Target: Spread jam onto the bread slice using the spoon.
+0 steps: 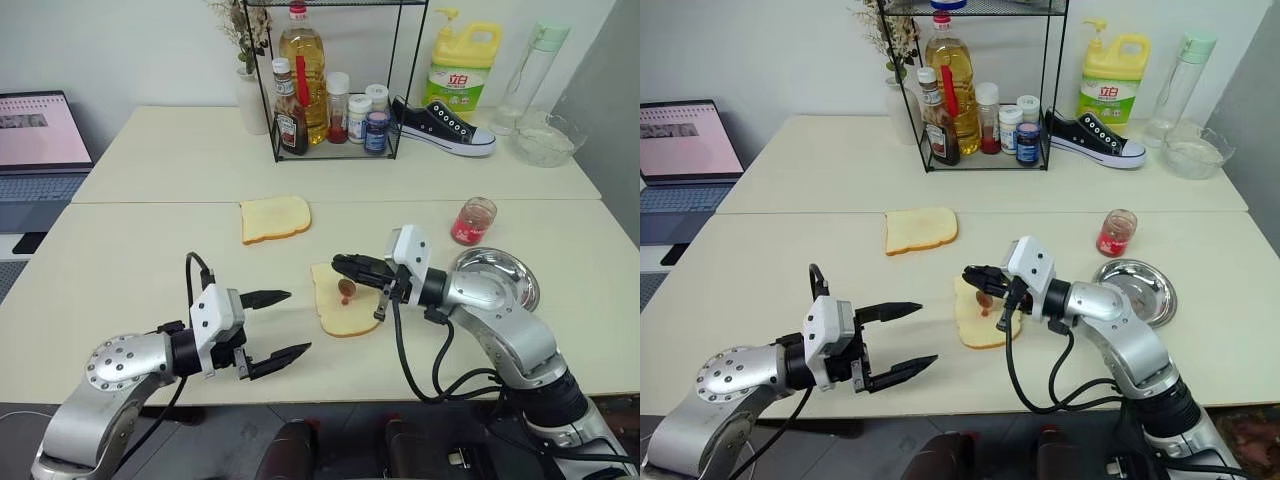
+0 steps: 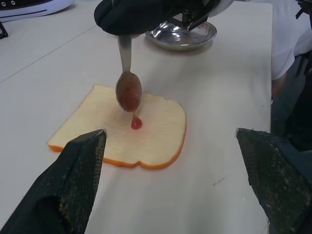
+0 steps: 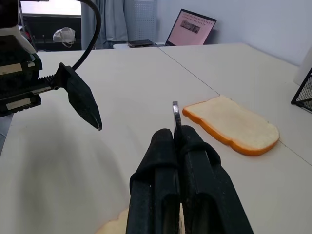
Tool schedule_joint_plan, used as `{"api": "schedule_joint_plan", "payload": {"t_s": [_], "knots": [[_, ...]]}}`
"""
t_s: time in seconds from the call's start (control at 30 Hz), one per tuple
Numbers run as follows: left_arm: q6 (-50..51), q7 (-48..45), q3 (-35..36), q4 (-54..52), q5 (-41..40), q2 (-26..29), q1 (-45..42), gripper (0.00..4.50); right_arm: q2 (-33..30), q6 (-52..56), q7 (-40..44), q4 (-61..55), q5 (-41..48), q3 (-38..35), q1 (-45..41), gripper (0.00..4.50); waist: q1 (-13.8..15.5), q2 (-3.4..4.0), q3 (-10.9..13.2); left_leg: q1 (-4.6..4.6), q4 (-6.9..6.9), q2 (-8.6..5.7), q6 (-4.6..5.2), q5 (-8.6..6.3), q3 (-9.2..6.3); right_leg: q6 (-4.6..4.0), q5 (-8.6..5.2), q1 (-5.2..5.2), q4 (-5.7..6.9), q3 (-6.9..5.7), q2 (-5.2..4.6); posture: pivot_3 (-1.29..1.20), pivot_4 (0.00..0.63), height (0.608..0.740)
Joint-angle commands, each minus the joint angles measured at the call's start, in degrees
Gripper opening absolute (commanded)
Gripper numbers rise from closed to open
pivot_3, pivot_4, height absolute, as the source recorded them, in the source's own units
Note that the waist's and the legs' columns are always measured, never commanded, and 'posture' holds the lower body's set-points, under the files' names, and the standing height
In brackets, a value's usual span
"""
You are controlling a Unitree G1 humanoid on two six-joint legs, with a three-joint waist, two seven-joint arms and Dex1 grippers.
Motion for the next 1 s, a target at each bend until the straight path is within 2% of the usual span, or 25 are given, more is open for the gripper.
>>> {"api": "schedule_joint_plan", "payload": {"t_s": [0.03,0.17,0.27,0.53,0.7,1.0], "knots": [[-1.0,0.4,0.4,-0.6,-0.5,0.0,-0.6,4.43,1.1,1.2,-0.3,-2.6,1.7,-2.5,-2.5,0.06,0.0,0.0,0.0,0.0,0.0,0.0,0.0,0.0,0.0,0.0,0.0,0.0,0.0,0.0,0.0,0.0,0.15,0.74],[-1.2,0.4,0.3,-0.5,-0.4,0.0,-0.4,4.43,1.4,1.9,0.1,-1.2,2.4,-3.8,-2.0,0.06,0.0,0.0,0.0,0.0,0.0,0.0,0.0,0.0,-0.01,0.0,0.0,0.0,0.0,0.0,0.0,0.0,0.15,0.74],[-1.1,0.3,0.4,-0.3,-0.5,0.1,-0.4,4.43,2.6,6.5,-1.3,-0.7,6.8,-7.4,-3.3,0.06,0.0,0.0,0.0,0.0,0.0,0.0,0.0,0.0,0.0,0.0,0.0,0.0,0.0,0.0,0.0,0.0,0.15,0.74],[-1.2,-0.3,0.0,0.4,-0.4,0.3,-1.3,4.43,11.7,30.4,-13.9,5.4,28.3,-22.1,-5.3,0.06,0.0,0.0,0.0,0.0,-0.01,0.01,0.0,0.0,-0.02,-0.01,0.01,0.01,0.02,0.01,0.0,0.0,0.15,0.74],[-1.1,-0.3,-0.2,0.3,-0.4,0.3,-1.4,4.43,15.0,37.6,-19.0,11.4,35.1,-27.8,-4.5,0.06,0.0,0.01,0.0,-0.01,-0.02,-0.02,0.0,0.0,0.02,-0.01,0.01,-0.01,0.02,0.02,0.0,0.0,0.15,0.74],[-0.9,-0.5,-0.2,-0.2,-0.6,0.7,-1.3,4.43,13.9,37.5,-16.8,18.2,34.0,-27.5,-4.0,0.06,-0.2,0.02,0.0,-0.01,-0.02,-0.01,0.01,0.0,0.06,-0.01,0.01,-0.01,0.04,0.03,0.04,0.0,0.15,0.74]]}}
